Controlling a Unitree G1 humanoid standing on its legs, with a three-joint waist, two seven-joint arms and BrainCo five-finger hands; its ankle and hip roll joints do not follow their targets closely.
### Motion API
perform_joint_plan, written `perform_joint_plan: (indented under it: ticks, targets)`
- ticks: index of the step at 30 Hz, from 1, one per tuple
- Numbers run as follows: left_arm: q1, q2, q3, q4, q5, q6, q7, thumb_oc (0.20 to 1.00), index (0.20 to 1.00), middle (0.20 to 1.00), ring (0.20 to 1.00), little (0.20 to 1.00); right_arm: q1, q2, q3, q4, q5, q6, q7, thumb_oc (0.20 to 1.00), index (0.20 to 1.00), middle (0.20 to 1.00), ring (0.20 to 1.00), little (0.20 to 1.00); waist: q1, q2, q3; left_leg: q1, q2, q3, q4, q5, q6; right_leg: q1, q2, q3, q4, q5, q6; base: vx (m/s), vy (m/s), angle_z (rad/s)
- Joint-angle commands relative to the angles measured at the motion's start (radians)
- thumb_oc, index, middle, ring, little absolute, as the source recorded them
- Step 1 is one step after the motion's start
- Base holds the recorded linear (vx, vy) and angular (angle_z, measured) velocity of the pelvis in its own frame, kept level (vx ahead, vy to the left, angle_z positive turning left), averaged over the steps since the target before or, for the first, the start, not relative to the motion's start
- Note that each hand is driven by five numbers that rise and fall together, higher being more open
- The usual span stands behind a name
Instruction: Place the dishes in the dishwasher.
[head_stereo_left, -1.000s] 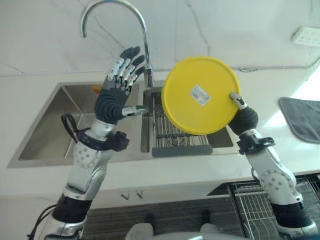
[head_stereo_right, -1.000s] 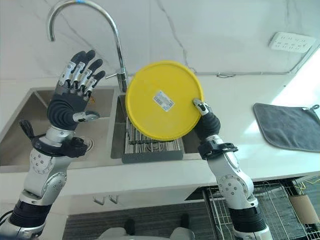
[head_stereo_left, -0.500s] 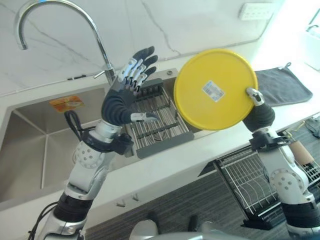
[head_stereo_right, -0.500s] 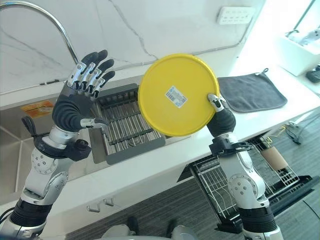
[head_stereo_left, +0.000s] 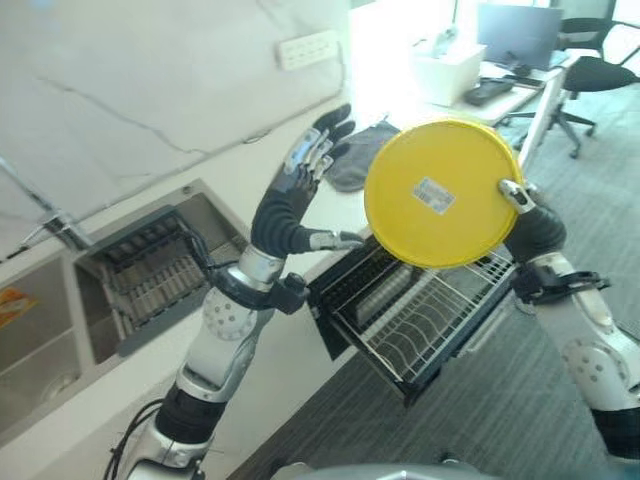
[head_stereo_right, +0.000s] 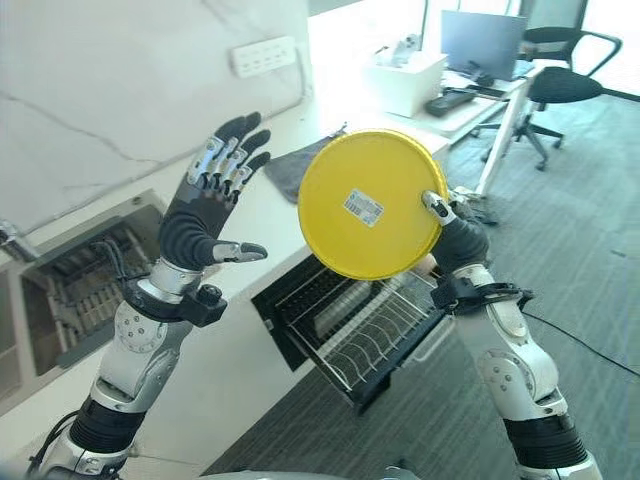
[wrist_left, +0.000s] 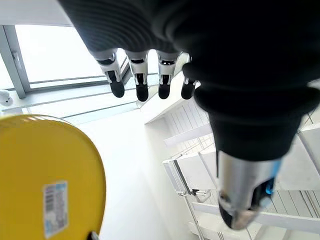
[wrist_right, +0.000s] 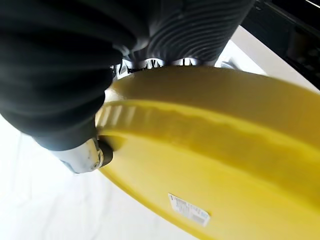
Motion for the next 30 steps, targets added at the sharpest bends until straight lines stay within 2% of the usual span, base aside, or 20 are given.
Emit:
perform_joint_plan:
  ticks: [1, 3, 4, 5, 8, 10, 12, 14, 15, 16, 18, 19, 21, 23, 25, 27, 30]
  targets:
    - [-0.021, 0.12, 0.037, -0.082, 0.015, -0.042, -0.022, 1.0, 1.0, 1.0, 1.0, 1.0, -0.129, 0.098, -0.053, -0.087, -0.01, -0.062, 0.016, 0.2, 0.2, 0.2, 0.2, 0.2, 0.014, -0.097, 0.015, 0.105, -0.095, 0.075, -0.086, -0.326, -0.085, 0.074, -0.07, 0.013, -0.047, -0.047, 0.035, -0.11, -0.172, 0.47]
    - [0.008, 0.127, 0.045, -0.094, 0.011, -0.055, -0.022, 1.0, 1.0, 1.0, 1.0, 1.0, -0.135, 0.073, -0.048, -0.077, -0.037, -0.092, -0.008, 0.2, 0.2, 0.2, 0.2, 0.2, 0.037, -0.09, 0.018, 0.079, -0.2, 0.008, -0.024, -0.404, -0.056, 0.078, -0.071, 0.014, -0.047, -0.055, 0.036, -0.04, -0.039, 0.4]
    - [0.011, 0.13, 0.046, -0.096, 0.004, -0.057, -0.022, 1.0, 1.0, 1.0, 1.0, 1.0, -0.135, 0.069, -0.048, -0.075, -0.043, -0.099, -0.015, 0.2, 0.2, 0.2, 0.2, 0.2, 0.039, -0.089, 0.015, 0.072, -0.21, 0.01, -0.026, -0.404, -0.052, 0.074, -0.073, 0.011, -0.047, -0.052, 0.037, 0.03, 0.133, 0.23]
    - [0.013, 0.138, 0.055, -0.1, -0.038, -0.049, -0.04, 1.0, 1.0, 1.0, 1.0, 1.0, -0.116, 0.077, -0.05, -0.071, -0.089, -0.127, -0.035, 0.2, 0.2, 0.2, 0.2, 0.2, 0.036, -0.079, 0.011, 0.087, -0.202, 0.054, -0.07, -0.384, -0.054, 0.084, -0.08, -0.014, -0.047, -0.052, 0.043, 0.08, 0.197, 0.17]
    - [0.021, 0.137, 0.056, -0.11, -0.022, -0.029, -0.03, 1.0, 1.0, 1.0, 1.0, 1.0, -0.098, 0.097, -0.038, -0.083, -0.172, -0.137, -0.065, 0.2, 0.2, 0.2, 0.2, 0.2, 0.061, -0.079, 0.006, 0.119, -0.25, -0.05, -0.11, -0.407, -0.035, 0.094, -0.097, 0.0, -0.046, -0.044, 0.07, 0.14, 0.269, 0.35]
    - [0.018, 0.142, 0.068, -0.115, -0.038, -0.009, -0.037, 1.0, 1.0, 1.0, 1.0, 1.0, -0.068, 0.097, -0.062, -0.091, -0.224, -0.14, -0.059, 0.2, 0.2, 0.2, 0.2, 0.2, 0.064, -0.085, 0.0, 0.136, -0.251, -0.025, -0.114, -0.417, -0.03, 0.106, -0.129, -0.027, -0.036, -0.031, 0.083, 0.17, 0.332, 0.08]
    - [0.011, 0.141, 0.07, -0.118, -0.056, 0.018, -0.049, 1.0, 1.0, 1.0, 1.0, 1.0, -0.052, 0.093, -0.082, -0.089, -0.253, -0.144, -0.076, 0.2, 0.2, 0.2, 0.2, 0.2, 0.078, -0.096, 0.001, 0.141, -0.272, -0.048, -0.117, -0.432, -0.018, 0.116, -0.157, -0.051, -0.002, -0.029, 0.085, 0.15, 0.247, 0.11]
    - [0.017, 0.138, 0.077, -0.115, -0.057, 0.036, -0.083, 1.0, 1.0, 1.0, 1.0, 1.0, -0.03, 0.088, -0.109, -0.091, -0.264, -0.151, -0.09, 0.2, 0.2, 0.2, 0.2, 0.2, 0.085, -0.107, 0.005, 0.141, -0.292, -0.065, -0.116, -0.448, 0.005, 0.102, -0.177, -0.058, 0.108, -0.038, 0.082, 0.11, 0.197, 0.21]
    - [0.02, 0.141, 0.075, -0.11, -0.05, 0.039, -0.1, 1.0, 1.0, 1.0, 1.0, 1.0, -0.023, 0.092, -0.116, -0.093, -0.299, -0.159, -0.096, 0.2, 0.2, 0.2, 0.2, 0.2, 0.087, -0.11, 0.014, 0.138, -0.304, -0.086, -0.114, -0.452, 0.023, 0.074, -0.186, -0.043, 0.208, -0.03, 0.081, 0.05, 0.095, 0.37]
    - [0.02, 0.145, 0.073, -0.103, -0.035, 0.041, -0.113, 1.0, 1.0, 1.0, 1.0, 1.0, -0.017, 0.098, -0.117, -0.094, -0.332, -0.172, -0.102, 0.2, 0.2, 0.2, 0.2, 0.2, 0.086, -0.109, 0.022, 0.128, -0.307, -0.105, -0.116, -0.448, 0.038, 0.032, -0.188, -0.021, 0.283, -0.024, 0.075, 0.02, -0.03, 0.32]
    - [0.011, 0.16, 0.065, -0.082, -0.008, 0.04, -0.12, 1.0, 1.0, 1.0, 1.0, 1.0, -0.023, 0.102, -0.117, -0.08, -0.356, -0.185, -0.104, 0.2, 0.2, 0.2, 0.2, 0.2, 0.083, -0.112, 0.035, 0.119, -0.302, -0.114, -0.119, -0.444, 0.041, 0.001, -0.168, 0.004, 0.28, -0.034, 0.064, 0.0, -0.202, 0.21]
    - [-0.001, 0.186, 0.064, -0.075, -0.016, 0.049, -0.118, 1.0, 1.0, 1.0, 1.0, 1.0, -0.031, 0.099, -0.114, -0.065, -0.367, -0.195, -0.1, 0.2, 0.2, 0.2, 0.2, 0.2, 0.086, -0.115, 0.044, 0.11, -0.289, -0.115, -0.116, -0.436, 0.025, 0.006, -0.14, 0.008, 0.173, -0.048, 0.057, -0.03, -0.353, 0.28]
    - [-0.015, 0.209, 0.062, -0.073, -0.014, 0.061, -0.116, 1.0, 1.0, 1.0, 1.0, 1.0, -0.047, 0.091, -0.106, -0.053, -0.391, -0.211, -0.096, 0.2, 0.2, 0.2, 0.2, 0.2, 0.08, -0.119, 0.055, 0.108, -0.279, -0.12, -0.112, -0.439, 0.014, 0.0, -0.132, 0.035, 0.11, -0.008, 0.059, -0.04, -0.44, 0.24]
    - [0.006, 0.215, 0.068, -0.073, 0.013, 0.064, -0.169, 1.0, 1.0, 1.0, 1.0, 1.0, -0.058, 0.064, -0.109, -0.055, -0.376, -0.185, -0.094, 0.2, 0.2, 0.2, 0.2, 0.2, 0.078, -0.117, 0.041, 0.108, -0.238, -0.101, -0.114, -0.417, -0.01, 0.039, -0.084, 0.027, 0.022, -0.05, 0.065, 0.02, -0.432, 0.37]
    - [0.013, 0.203, 0.052, -0.078, -0.045, 0.074, -0.236, 1.0, 1.0, 1.0, 1.0, 1.0, -0.098, 0.026, -0.095, -0.043, -0.407, -0.159, -0.117, 0.2, 0.2, 0.2, 0.2, 0.2, 0.081, -0.11, 0.029, 0.103, -0.219, -0.08, -0.106, -0.397, -0.029, 0.073, -0.062, 0.018, -0.005, -0.067, 0.048, 0.03, -0.197, 0.26]
    - [0.011, 0.198, 0.047, -0.079, -0.058, 0.082, -0.263, 1.0, 1.0, 1.0, 1.0, 1.0, -0.118, 0.021, -0.086, -0.034, -0.421, -0.153, -0.128, 0.2, 0.2, 0.2, 0.2, 0.2, 0.081, -0.105, 0.027, 0.104, -0.214, -0.082, -0.107, -0.394, -0.032, 0.079, -0.057, 0.015, -0.007, -0.072, 0.043, 0.01, -0.069, -0.1]
    - [0.02, 0.202, 0.001, -0.079, -0.174, 0.18, -0.425, 1.0, 1.0, 1.0, 1.0, 1.0, -0.152, -0.024, -0.069, -0.008, -0.482, -0.147, -0.155, 0.2, 0.2, 0.2, 0.2, 0.2, 0.063, -0.081, 0.005, 0.125, -0.209, -0.095, -0.122, -0.402, -0.035, 0.087, -0.047, 0.03, 0.004, -0.093, 0.034, 0.05, -0.009, -0.13]
